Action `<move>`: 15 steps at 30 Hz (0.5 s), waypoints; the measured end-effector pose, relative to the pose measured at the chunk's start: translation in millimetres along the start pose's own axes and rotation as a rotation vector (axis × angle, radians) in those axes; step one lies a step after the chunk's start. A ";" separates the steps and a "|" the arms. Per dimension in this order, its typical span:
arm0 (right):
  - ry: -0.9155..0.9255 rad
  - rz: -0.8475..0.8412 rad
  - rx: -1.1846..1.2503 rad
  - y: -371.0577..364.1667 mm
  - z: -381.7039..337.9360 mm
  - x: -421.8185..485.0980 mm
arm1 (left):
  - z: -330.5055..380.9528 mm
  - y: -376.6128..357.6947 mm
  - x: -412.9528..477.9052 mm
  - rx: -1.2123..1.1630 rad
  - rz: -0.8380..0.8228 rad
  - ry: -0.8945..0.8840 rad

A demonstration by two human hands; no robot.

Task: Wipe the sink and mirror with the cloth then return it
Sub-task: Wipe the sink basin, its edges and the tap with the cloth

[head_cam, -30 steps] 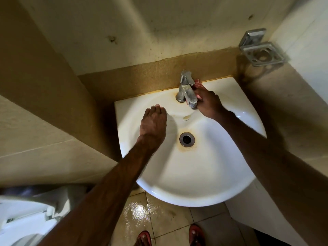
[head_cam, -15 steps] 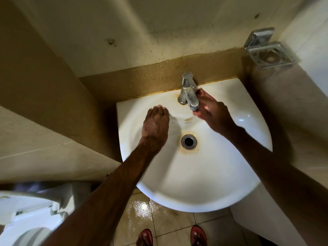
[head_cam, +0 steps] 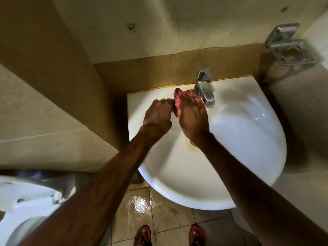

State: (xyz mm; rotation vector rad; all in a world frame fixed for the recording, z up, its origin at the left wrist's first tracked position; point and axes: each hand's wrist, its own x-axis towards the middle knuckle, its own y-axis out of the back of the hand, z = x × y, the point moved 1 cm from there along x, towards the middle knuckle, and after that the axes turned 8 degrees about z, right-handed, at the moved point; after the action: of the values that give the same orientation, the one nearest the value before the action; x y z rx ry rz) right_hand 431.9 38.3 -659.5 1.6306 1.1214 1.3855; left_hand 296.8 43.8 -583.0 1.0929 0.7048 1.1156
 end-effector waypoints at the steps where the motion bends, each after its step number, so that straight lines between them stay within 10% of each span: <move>1: -0.016 -0.042 -0.071 -1.6 -7.1 6.4 | -1.0 -0.3 0.4 -0.007 0.014 0.022; 10: -0.328 -0.119 -0.202 4.8 -60.8 61.0 | -10.3 0.4 4.1 -0.028 0.007 0.121; 15: -0.048 -0.026 -0.018 11.9 -18.2 17.7 | -13.3 4.4 -7.1 -0.009 -0.053 0.031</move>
State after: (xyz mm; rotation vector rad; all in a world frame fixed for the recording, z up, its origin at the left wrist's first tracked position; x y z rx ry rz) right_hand 416.8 50.0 -639.0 1.6222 1.0952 1.3291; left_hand 281.3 41.6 -583.9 1.0453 0.7480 1.0919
